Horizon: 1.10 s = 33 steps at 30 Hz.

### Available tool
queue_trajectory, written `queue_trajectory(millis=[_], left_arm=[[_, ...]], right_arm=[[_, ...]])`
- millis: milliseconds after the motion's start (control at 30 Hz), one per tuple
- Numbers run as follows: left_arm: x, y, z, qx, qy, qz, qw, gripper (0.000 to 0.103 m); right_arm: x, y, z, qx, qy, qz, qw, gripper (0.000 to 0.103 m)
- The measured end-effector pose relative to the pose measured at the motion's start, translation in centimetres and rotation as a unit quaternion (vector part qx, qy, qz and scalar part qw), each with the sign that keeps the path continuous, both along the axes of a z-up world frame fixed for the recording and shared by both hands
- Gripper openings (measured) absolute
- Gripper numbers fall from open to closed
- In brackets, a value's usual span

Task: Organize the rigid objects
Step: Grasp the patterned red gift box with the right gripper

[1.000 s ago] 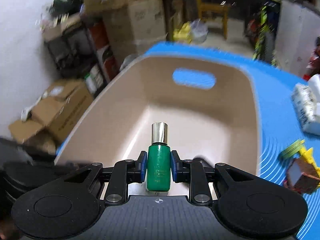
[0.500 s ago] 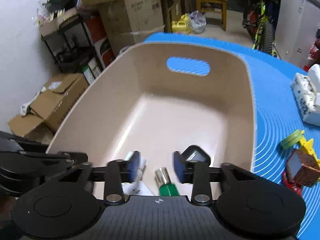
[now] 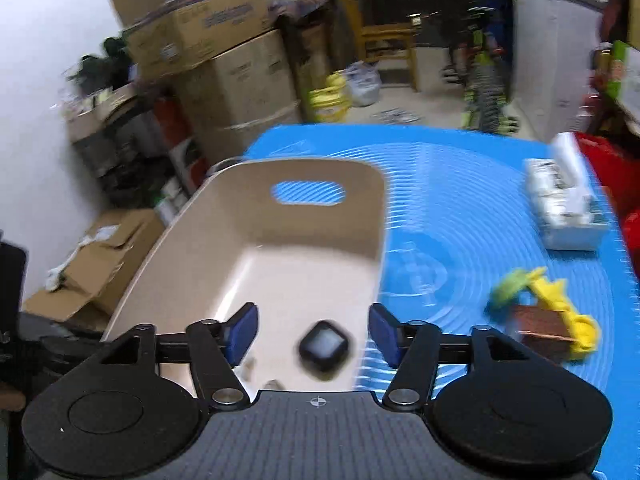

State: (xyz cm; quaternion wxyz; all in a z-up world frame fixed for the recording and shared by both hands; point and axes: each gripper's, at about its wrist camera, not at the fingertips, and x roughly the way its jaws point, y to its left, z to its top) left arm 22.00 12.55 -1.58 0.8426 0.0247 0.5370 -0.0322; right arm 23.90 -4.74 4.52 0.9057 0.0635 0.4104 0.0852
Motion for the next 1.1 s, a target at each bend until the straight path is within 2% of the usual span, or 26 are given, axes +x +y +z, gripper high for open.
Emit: queue_trajectory(millis=[67, 267, 500, 633, 833, 1100], left_arm=[[0.0, 0.0, 0.0, 0.000, 0.000, 0.001, 1.0000, 0.005], [0.0, 0.0, 0.1, 0.000, 0.000, 0.001, 1.0000, 0.005], [0.0, 0.0, 0.0, 0.000, 0.000, 0.001, 1.0000, 0.005], [0.0, -0.1, 0.1, 0.001, 0.001, 0.001, 1.0000, 0.005], [0.0, -0.1, 0.1, 0.002, 0.000, 0.002, 1.0000, 0.005], [0.0, -0.3, 0.0, 0.006, 0.000, 0.002, 1.0000, 0.006]], right_arm=[[-0.2, -1.0, 0.3, -0.016, -0.009, -0.012, 1.000, 0.071], [-0.1, -5.6, 0.4, -0.020, -0.016, -0.074, 0.997, 0.071], [0.6, -10.6, -1.9, -0.037, 0.003, -0.142, 0.989, 0.076], [1.0, -12.0, -4.0, -0.060, 0.017, -0.156, 0.986, 0.084], [1.9, -12.5, -6.7, -0.072, 0.046, -0.156, 0.984, 0.090], [3.4, -12.6, -9.6, -0.082, 0.075, -0.162, 0.981, 0.091]])
